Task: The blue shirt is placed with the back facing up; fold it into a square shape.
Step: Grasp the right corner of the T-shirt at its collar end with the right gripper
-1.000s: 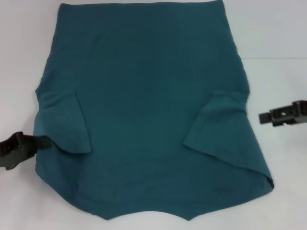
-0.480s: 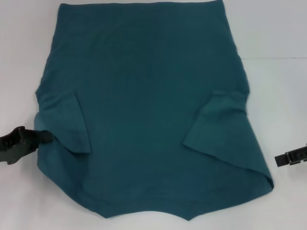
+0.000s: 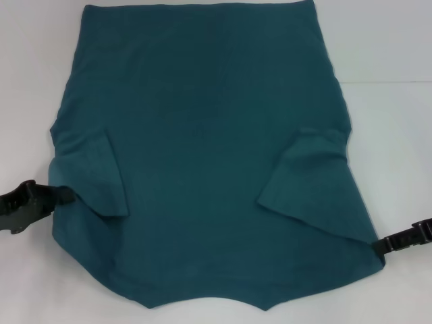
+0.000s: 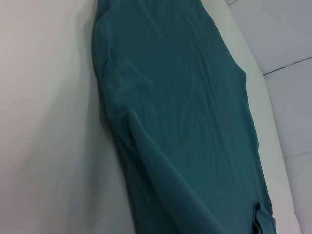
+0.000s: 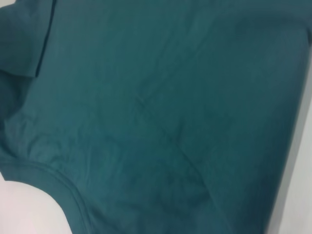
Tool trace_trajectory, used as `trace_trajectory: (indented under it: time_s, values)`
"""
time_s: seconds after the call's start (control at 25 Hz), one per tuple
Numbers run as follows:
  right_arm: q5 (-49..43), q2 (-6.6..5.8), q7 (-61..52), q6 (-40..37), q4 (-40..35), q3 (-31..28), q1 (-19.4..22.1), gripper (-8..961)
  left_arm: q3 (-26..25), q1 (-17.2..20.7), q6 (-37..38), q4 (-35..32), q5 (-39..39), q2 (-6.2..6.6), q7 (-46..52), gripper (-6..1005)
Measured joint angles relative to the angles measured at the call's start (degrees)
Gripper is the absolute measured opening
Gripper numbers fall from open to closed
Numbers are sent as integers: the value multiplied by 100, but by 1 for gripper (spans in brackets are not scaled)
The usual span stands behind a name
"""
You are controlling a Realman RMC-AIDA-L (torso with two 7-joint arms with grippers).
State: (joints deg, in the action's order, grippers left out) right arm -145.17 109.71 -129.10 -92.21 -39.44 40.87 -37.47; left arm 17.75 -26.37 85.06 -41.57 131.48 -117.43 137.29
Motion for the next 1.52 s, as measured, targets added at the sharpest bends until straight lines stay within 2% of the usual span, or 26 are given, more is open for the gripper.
trace_trajectory:
  time_s: [0.24, 1.08, 1.52]
  values:
    - [-3, 66, -193, 103, 10, -4, -7, 654, 0, 8, -6, 9, 0, -13, -5, 66]
    - [-3, 181, -724, 466, 95, 298, -24, 624, -25, 17, -60, 10, 0, -36, -22, 81]
    - [13, 322, -736, 491, 216, 415, -210, 608, -31, 20, -109, 25, 0, -34, -27, 88]
